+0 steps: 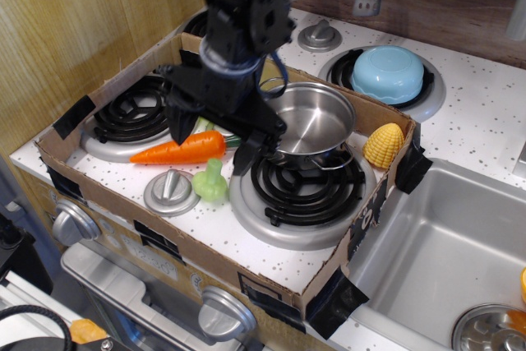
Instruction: Take broccoli out of pan
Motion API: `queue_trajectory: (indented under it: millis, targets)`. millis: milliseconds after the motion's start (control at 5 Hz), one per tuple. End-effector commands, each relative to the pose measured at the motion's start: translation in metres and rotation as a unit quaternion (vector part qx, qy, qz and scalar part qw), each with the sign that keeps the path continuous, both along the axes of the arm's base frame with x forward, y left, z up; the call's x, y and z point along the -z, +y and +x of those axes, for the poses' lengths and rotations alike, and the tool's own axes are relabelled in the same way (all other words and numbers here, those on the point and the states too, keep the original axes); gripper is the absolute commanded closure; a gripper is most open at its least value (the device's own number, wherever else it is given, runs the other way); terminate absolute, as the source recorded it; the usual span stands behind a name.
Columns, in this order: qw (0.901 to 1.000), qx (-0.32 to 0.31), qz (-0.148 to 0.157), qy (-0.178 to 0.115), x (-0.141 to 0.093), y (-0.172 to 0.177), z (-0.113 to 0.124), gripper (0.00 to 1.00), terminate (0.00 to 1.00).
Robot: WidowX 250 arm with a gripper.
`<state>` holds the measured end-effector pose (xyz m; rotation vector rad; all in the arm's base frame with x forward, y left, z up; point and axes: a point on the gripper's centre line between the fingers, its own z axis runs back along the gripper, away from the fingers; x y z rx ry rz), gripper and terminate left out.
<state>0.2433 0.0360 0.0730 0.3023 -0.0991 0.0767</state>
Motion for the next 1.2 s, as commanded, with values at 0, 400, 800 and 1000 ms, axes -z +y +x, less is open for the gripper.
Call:
queue_trajectory:
  millis: [0,400,800,1000]
  targets:
    - [0.9996,0.008,0.022,0.017,-0.042,-0.019,0.025,0.00,0.00]
    - [0.9986,0.032,0.009,0.041,-0.047,-0.027,0.043,0.00,0.00]
    - [0.9986,0.032,0.009,0.041,-0.047,-0.027,0.043,0.00,0.00]
    - [0.9986,0.032,0.009,0.041,-0.047,-0.027,0.043,0.00,1.00]
